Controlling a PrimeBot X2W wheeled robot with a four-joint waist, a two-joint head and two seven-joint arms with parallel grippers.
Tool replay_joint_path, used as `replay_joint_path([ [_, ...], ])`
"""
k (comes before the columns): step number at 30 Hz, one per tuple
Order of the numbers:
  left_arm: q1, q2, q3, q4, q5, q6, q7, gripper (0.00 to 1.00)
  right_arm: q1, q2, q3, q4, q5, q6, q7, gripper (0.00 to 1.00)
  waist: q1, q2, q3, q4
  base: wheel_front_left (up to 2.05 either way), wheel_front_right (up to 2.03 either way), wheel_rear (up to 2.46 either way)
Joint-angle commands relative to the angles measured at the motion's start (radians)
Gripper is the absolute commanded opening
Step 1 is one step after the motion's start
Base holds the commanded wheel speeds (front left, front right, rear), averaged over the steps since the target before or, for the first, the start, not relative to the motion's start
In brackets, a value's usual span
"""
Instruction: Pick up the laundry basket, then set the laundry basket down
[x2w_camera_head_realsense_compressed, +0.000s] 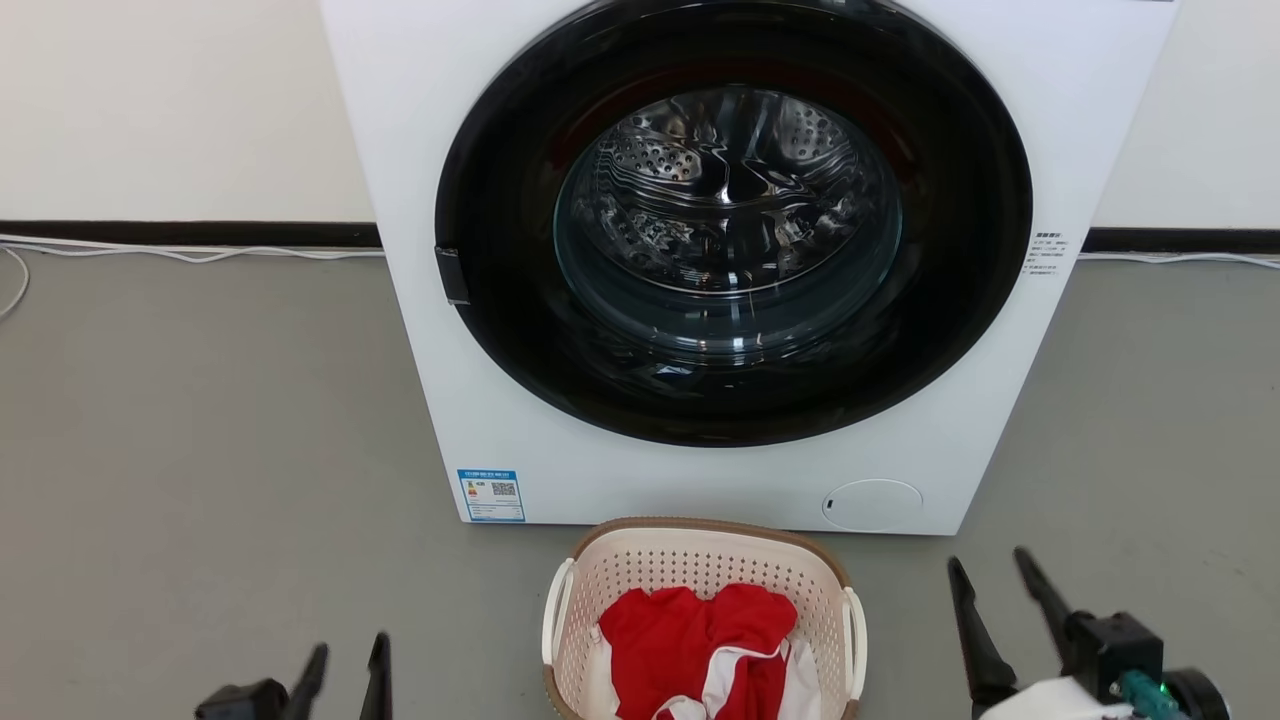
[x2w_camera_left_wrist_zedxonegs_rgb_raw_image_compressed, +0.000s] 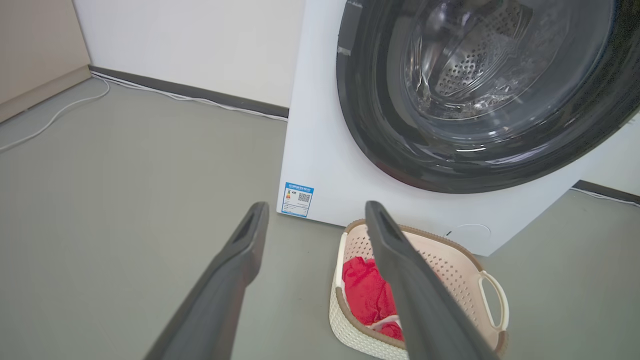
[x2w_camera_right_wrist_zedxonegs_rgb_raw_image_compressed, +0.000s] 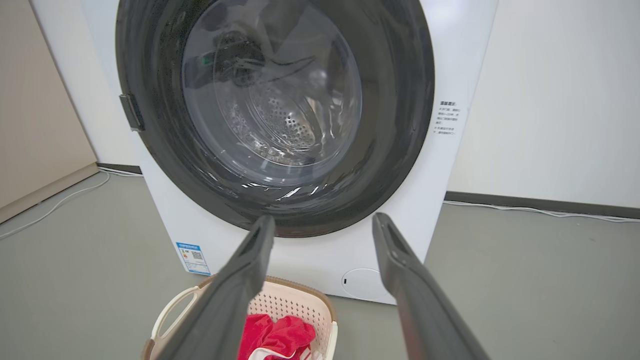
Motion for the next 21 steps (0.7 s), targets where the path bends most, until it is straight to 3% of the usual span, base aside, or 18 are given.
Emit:
replay_joint_path([
  [1, 0.002, -0.003, -0.001, 0.011, -0.001, 0.000, 0.000, 0.00, 0.004, 0.001, 0.000, 0.011, 0.000, 0.000, 0.000, 0.00, 0.0000, -0.0001, 0.000, 0.000, 0.00, 0.00, 0.00],
  [10, 0.003, -0.010, 0.009, 0.023, -0.065, -0.003, 0.024, 0.00, 0.006, 0.003, -0.012, 0.030, 0.079, 0.000, 0.029, 0.00, 0.0022, -0.0001, 0.002, -0.003, 0.00, 0.00, 0.00],
  [21, -0.005, -0.013, 0.016, -0.006, -0.181, -0.007, 0.053, 0.00, 0.003, 0.002, -0.009, 0.007, 0.225, 0.001, 0.054, 0.00, 0.0001, -0.0001, 0.011, -0.009, 0.00, 0.00, 0.00],
])
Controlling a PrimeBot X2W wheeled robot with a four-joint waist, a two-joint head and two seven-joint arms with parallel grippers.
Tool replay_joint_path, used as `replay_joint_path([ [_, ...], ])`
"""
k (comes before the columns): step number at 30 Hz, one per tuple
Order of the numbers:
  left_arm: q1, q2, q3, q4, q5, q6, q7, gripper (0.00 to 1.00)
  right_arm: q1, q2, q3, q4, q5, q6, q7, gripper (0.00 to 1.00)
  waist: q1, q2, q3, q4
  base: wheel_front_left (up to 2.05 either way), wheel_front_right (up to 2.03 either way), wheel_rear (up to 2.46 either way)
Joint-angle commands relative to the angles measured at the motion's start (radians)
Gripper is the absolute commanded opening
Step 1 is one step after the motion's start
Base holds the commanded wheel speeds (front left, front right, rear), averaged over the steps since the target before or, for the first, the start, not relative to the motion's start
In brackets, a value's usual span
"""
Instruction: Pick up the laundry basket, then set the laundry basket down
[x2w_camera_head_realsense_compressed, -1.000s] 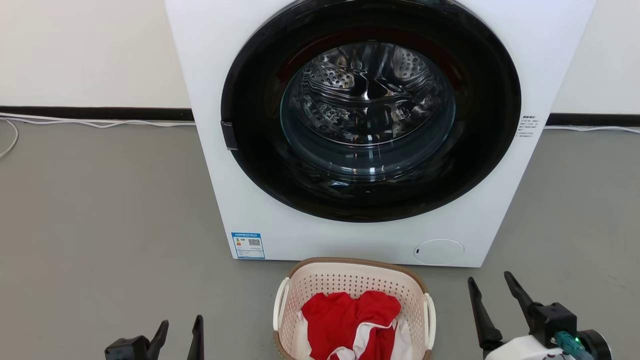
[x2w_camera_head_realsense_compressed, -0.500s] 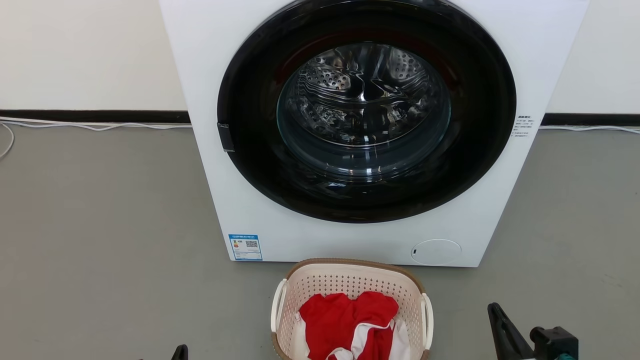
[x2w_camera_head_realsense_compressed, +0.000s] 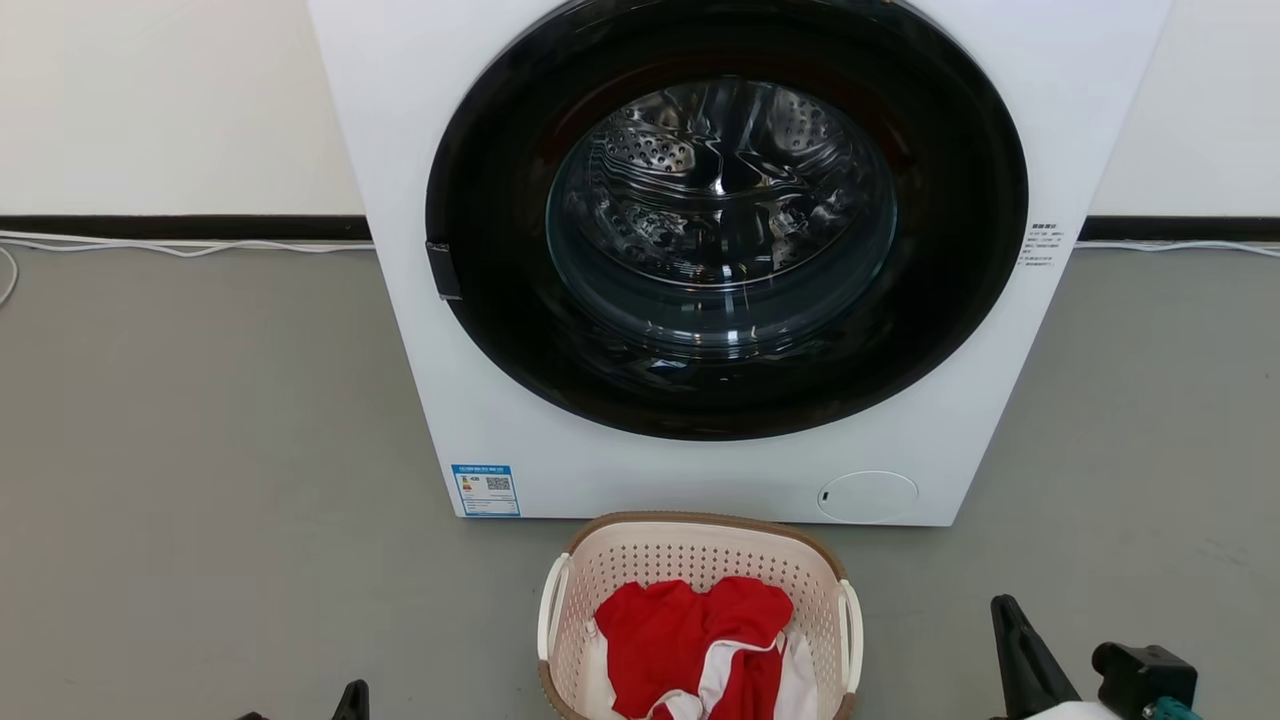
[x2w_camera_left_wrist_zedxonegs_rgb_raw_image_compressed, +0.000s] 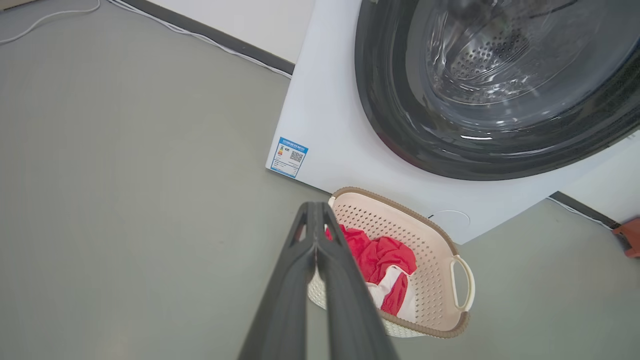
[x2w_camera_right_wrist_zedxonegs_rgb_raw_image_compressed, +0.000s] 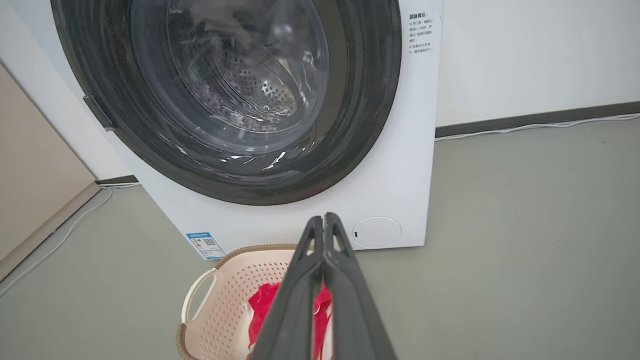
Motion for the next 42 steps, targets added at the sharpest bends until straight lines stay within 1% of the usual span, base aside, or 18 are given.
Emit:
replay_joint_path([
  [1, -0.045, 0.008, 0.013, -0.031, -0.025, -0.006, 0.003, 0.00, -0.038, -0.005, -0.005, -0.030, 0.029, 0.001, 0.007, 0.00, -0.0002, -0.0001, 0.001, 0.000, 0.00, 0.00, 0.00],
  [42, -0.088, -0.002, 0.049, -0.121, -0.441, -0.023, 0.120, 0.00, -0.071, -0.007, -0.020, -0.091, 0.549, 0.003, 0.123, 0.00, -0.0002, -0.0001, 0.027, -0.022, 0.00, 0.00, 0.00],
])
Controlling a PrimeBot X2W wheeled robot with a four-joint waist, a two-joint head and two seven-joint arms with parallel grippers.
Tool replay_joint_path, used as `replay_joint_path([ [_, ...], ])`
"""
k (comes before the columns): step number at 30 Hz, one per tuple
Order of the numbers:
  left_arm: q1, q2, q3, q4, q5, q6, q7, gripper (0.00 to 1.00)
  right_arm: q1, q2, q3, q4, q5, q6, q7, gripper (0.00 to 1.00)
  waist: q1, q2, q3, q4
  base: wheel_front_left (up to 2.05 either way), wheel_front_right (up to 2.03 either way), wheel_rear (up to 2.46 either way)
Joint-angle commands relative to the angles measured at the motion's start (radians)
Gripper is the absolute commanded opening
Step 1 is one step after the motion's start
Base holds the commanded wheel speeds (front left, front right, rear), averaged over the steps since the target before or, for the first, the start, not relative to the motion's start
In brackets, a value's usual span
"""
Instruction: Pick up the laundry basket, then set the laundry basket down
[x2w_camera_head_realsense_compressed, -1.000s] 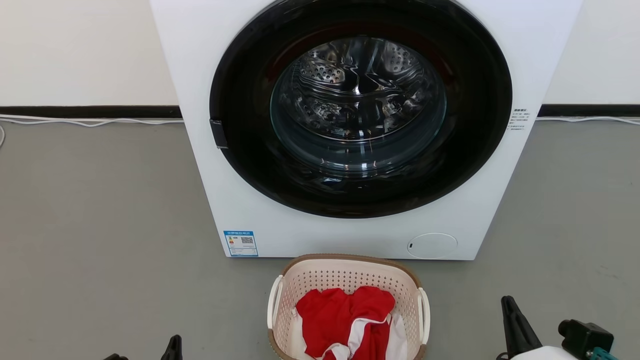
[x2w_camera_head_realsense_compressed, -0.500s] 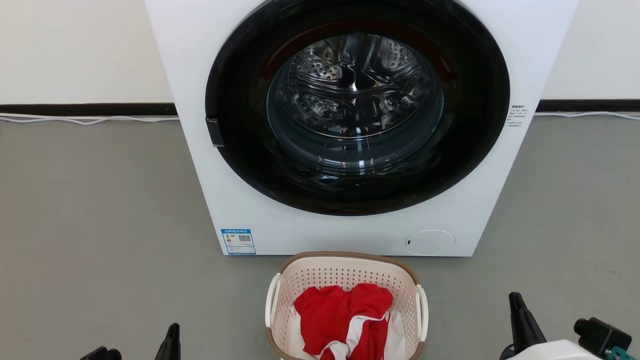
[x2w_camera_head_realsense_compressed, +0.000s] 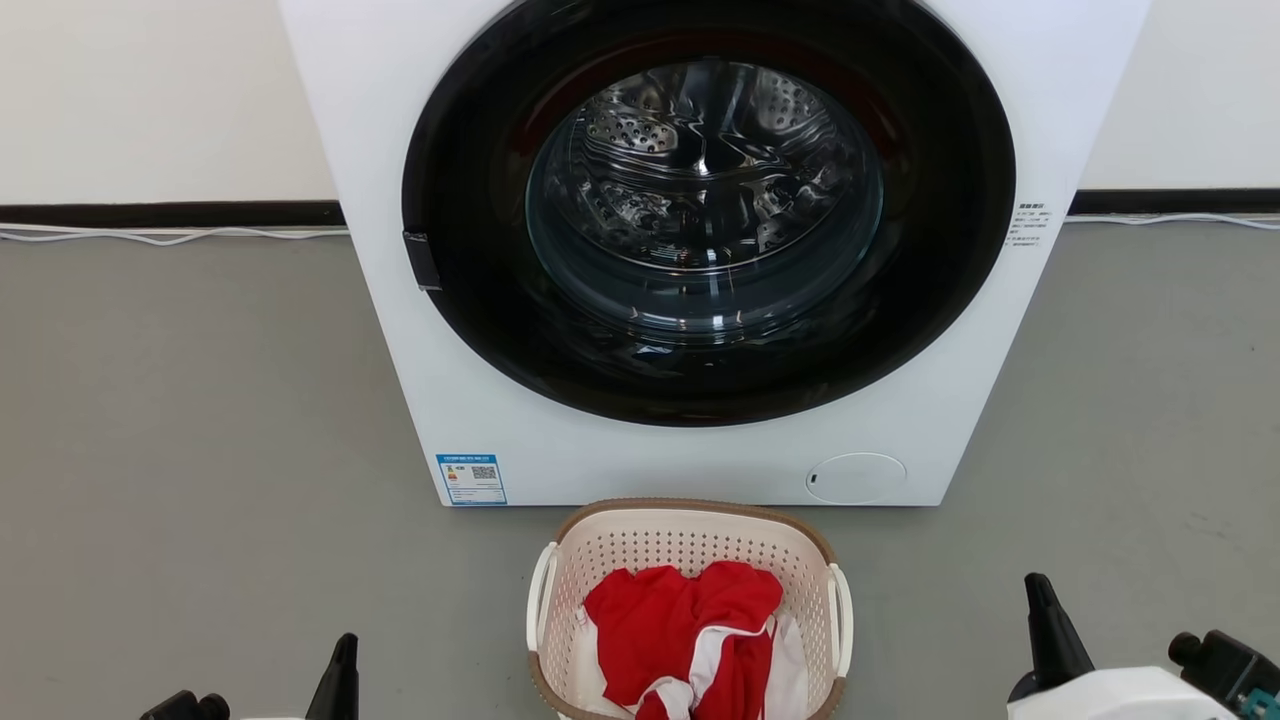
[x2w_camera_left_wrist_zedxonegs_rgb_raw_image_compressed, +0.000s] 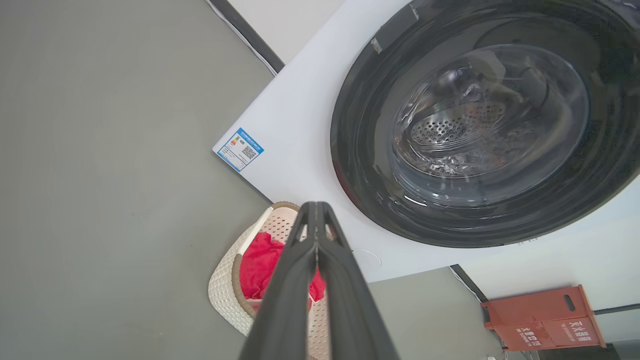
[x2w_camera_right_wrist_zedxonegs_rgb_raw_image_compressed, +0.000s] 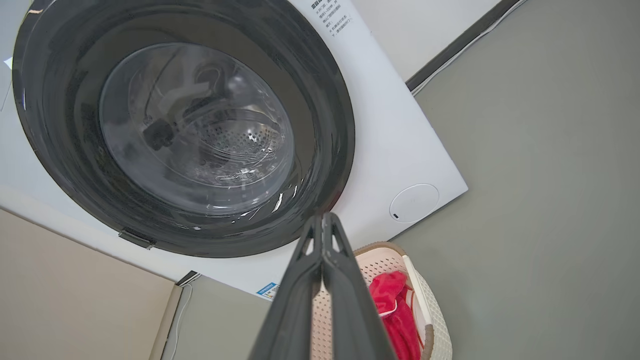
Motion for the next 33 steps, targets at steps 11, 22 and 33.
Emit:
replay_joint_path([
  [11, -0.075, 0.002, 0.030, -0.055, -0.136, -0.014, 0.036, 0.00, -0.069, -0.008, 0.003, -0.046, 0.165, 0.004, 0.042, 0.00, -0.0001, 0.0000, 0.007, -0.006, 0.00, 0.00, 0.00],
  [22, -0.088, -0.001, 0.041, -0.082, -0.261, -0.019, 0.071, 0.00, -0.079, -0.008, -0.002, -0.064, 0.321, 0.005, 0.077, 0.00, -0.0001, 0.0000, 0.015, -0.013, 0.00, 0.00, 0.00],
  [33, -0.099, -0.004, 0.051, -0.104, -0.365, -0.023, 0.101, 0.00, -0.088, -0.009, -0.006, -0.079, 0.451, 0.005, 0.107, 0.00, -0.0001, 0.0000, 0.022, -0.018, 0.00, 0.00, 0.00],
])
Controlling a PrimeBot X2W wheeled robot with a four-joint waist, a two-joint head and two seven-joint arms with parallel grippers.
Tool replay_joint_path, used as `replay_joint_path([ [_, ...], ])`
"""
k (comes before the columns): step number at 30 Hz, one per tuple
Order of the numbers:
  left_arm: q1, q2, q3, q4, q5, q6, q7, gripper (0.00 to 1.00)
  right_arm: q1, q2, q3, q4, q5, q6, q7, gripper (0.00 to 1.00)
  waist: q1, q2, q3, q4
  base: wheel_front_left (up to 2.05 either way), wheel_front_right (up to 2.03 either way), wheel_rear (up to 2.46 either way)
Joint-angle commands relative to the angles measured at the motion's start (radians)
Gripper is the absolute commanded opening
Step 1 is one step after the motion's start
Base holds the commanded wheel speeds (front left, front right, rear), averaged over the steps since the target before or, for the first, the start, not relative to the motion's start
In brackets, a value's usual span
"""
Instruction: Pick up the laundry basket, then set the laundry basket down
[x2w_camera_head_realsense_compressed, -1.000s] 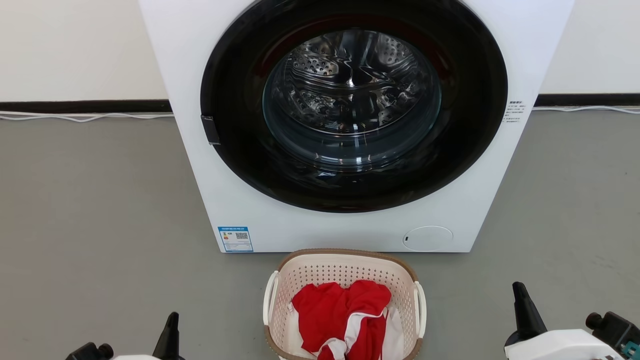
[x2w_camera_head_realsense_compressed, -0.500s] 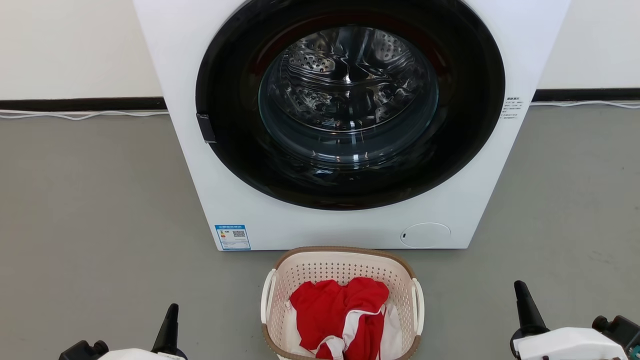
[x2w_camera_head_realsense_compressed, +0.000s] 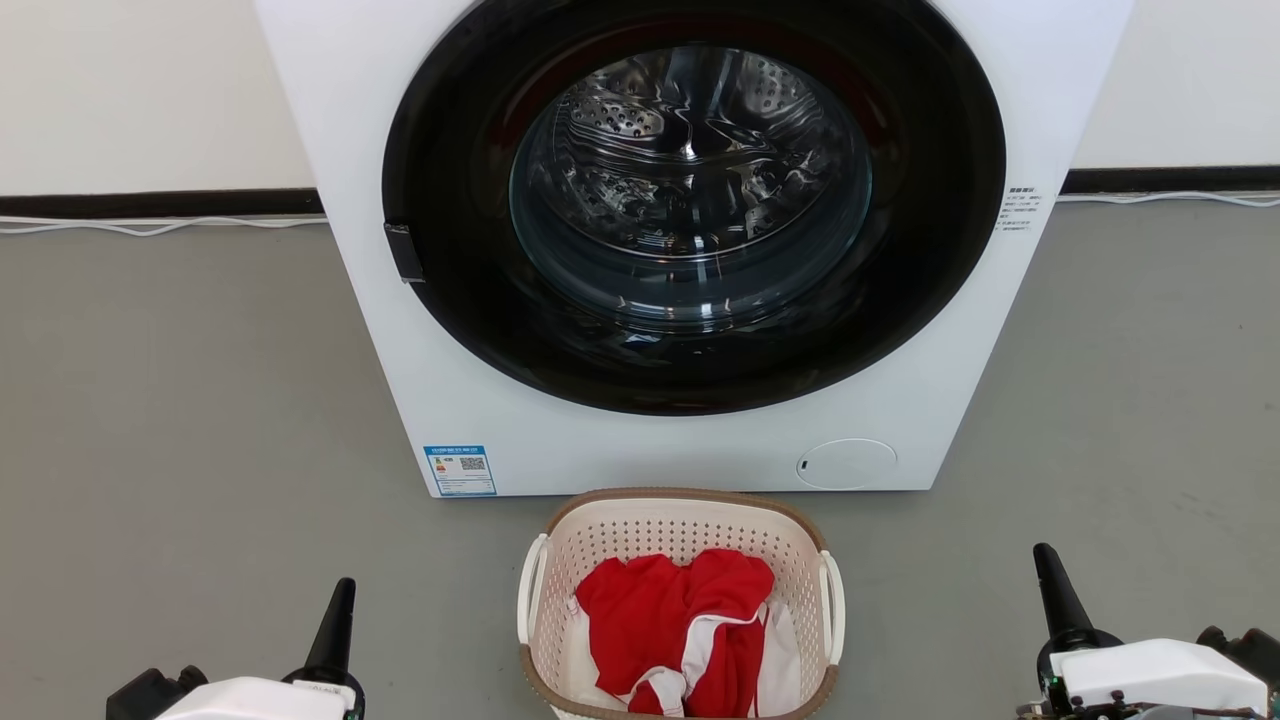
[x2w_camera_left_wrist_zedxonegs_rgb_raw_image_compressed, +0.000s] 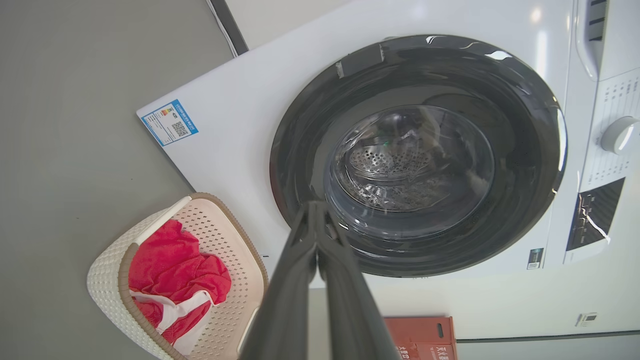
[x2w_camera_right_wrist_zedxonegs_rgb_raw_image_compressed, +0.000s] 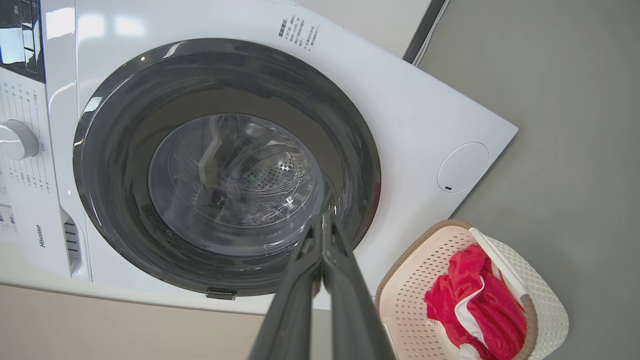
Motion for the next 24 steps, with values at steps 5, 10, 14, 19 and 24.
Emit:
replay_joint_path([
  [5, -0.063, 0.003, 0.029, -0.043, -0.063, -0.012, 0.019, 0.00, -0.057, -0.009, 0.014, -0.042, 0.077, 0.006, 0.020, 0.00, -0.0001, 0.0000, 0.003, -0.003, 0.00, 0.00, 0.00],
  [10, -0.069, 0.002, 0.034, -0.054, -0.114, -0.014, 0.034, 0.00, -0.061, -0.009, 0.012, -0.049, 0.142, 0.006, 0.034, 0.00, -0.0001, 0.0000, 0.006, -0.005, 0.00, 0.00, 0.00],
  [14, -0.073, 0.001, 0.037, -0.063, -0.156, -0.016, 0.045, 0.00, -0.064, -0.009, 0.010, -0.055, 0.194, 0.006, 0.046, 0.00, -0.0001, 0.0000, 0.009, -0.007, 0.00, 0.00, 0.00],
  [19, -0.079, 0.000, 0.042, -0.074, -0.208, -0.018, 0.060, 0.00, -0.069, -0.009, 0.008, -0.063, 0.259, 0.006, 0.061, 0.00, -0.0001, 0.0000, 0.012, -0.010, 0.00, 0.00, 0.00],
  [24, -0.084, -0.002, 0.047, -0.086, -0.260, -0.020, 0.075, 0.00, -0.073, -0.009, 0.006, -0.070, 0.324, 0.007, 0.075, 0.00, -0.0001, 0.0000, 0.015, -0.013, 0.00, 0.00, 0.00],
])
